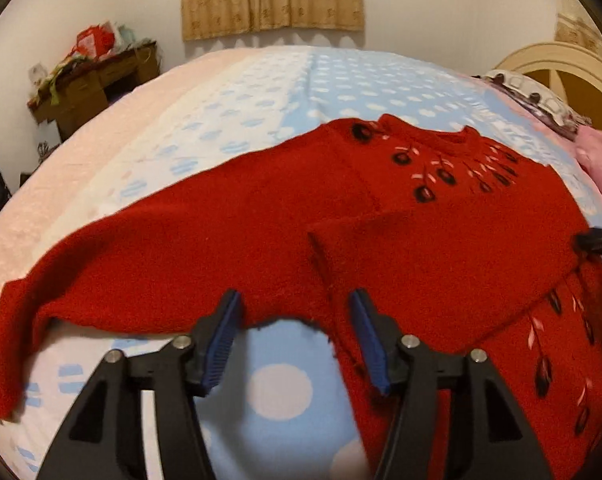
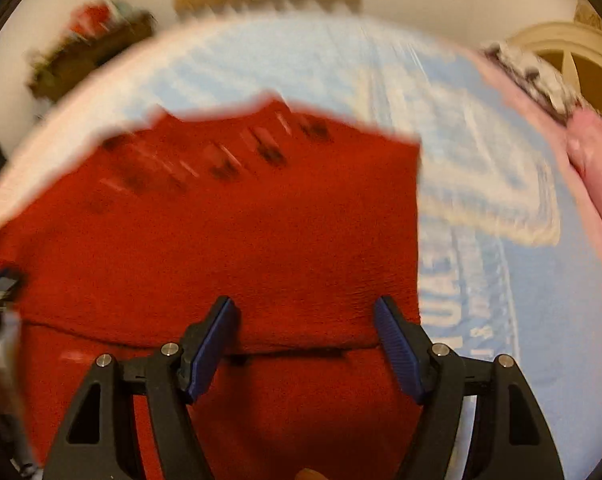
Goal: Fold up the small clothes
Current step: 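Move the left gripper to the other sleeve cuff and grasp it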
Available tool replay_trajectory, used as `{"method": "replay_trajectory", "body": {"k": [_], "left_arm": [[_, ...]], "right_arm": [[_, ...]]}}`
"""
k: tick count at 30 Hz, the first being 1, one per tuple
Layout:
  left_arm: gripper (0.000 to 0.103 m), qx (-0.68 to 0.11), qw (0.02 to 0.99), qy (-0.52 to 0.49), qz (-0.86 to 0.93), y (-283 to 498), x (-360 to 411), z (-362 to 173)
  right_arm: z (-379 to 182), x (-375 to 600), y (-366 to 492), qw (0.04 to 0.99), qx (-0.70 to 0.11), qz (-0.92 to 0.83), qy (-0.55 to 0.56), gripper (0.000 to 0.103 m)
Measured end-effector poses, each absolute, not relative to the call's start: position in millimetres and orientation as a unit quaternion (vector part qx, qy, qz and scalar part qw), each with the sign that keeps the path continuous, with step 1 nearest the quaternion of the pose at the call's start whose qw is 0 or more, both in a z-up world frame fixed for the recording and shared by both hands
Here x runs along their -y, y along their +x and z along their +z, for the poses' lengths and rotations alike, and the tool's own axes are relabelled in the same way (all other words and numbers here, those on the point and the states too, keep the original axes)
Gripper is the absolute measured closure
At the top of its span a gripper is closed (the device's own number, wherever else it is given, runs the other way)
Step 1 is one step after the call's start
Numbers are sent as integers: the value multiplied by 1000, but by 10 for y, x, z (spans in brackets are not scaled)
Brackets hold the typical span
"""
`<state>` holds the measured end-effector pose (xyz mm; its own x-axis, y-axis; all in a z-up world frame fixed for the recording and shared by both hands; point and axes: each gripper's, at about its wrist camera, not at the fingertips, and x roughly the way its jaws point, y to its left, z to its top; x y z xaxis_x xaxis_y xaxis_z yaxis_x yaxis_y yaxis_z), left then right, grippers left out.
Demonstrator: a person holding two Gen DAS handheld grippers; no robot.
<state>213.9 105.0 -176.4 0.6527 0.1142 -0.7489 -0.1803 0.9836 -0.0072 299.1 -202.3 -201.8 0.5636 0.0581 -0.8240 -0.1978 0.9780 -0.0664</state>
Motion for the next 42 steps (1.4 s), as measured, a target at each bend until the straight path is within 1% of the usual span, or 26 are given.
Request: {"method": "replay_trajectory", "body": {"k": [4,5,6,9,12,16,17,19,22,26,29,30,31,32,34,35,37,40,41,42], "left_arm": [[38,-399,912,-66,65,2034,-1112,-1701],[37,-395,914,-67,69,2022,-1120,-1689],[32,-394,914,-63,76,2014,-1117,-1689],[31,-402,909,-54,97,1998,-1129,-1739],[31,-412,904,-69,94,1939,-1180,-1786],[30,-409,904,-76,97,1831,-1246,-1769],[29,-408,904,-78,98,1810,-1270,-1755],[27,-409,904,-79,99,1773,-1318,-1725],[27,-400,907,-83,104,1677,-1425,-1639],[27,-391,909,-75,121,1527,-1594,-1542],[25,-385,909,-72,140,1403,-1785,-1482],[23,-385,908,-69,150,1357,-1864,-1465],[23,-385,907,-68,157,1315,-1927,-1456],[23,-384,906,-67,166,1259,-2016,-1439],[23,-381,904,-65,183,1145,-2177,-1408],[22,-379,902,-64,196,1072,-2278,-1393],[20,-374,899,-66,219,954,-2454,-1377],[19,-371,892,-79,247,841,-2696,-1395],[19,-371,889,-85,257,808,-2779,-1410],[19,-372,885,-89,266,782,-2853,-1429]], "right_arm": [[-1837,1847,2814,884,-456,54,-86,30],[-1747,1707,2718,889,-444,75,-88,30],[-1711,1615,2691,890,-438,89,-88,30],[-1637,1138,2501,889,-420,150,-98,30],[-1738,685,2367,884,-407,205,-106,30],[-2065,334,2398,868,-431,217,-113,30],[-2138,263,2340,870,-427,214,-123,30],[-2131,209,2229,876,-412,207,-143,30],[-2055,162,2166,860,-424,246,-143,30],[-1866,30,2070,876,-380,261,-143,30],[-1993,-121,2110,851,-418,288,-133,30],[-2090,-169,2089,839,-438,299,-127,35],[-2133,-206,2037,841,-433,295,-133,37],[-2141,-258,1917,850,-411,289,-158,39],[-2122,-295,1812,850,-404,298,-160,59],[-2123,-289,1846,848,-406,300,-159,61],[-2144,-332,1850,847,-407,298,-168,62],[-2148,-314,1887,847,-409,301,-158,62],[-2138,-304,1891,848,-408,301,-155,64],[-2118,-296,1897,849,-407,300,-154,69]]}}
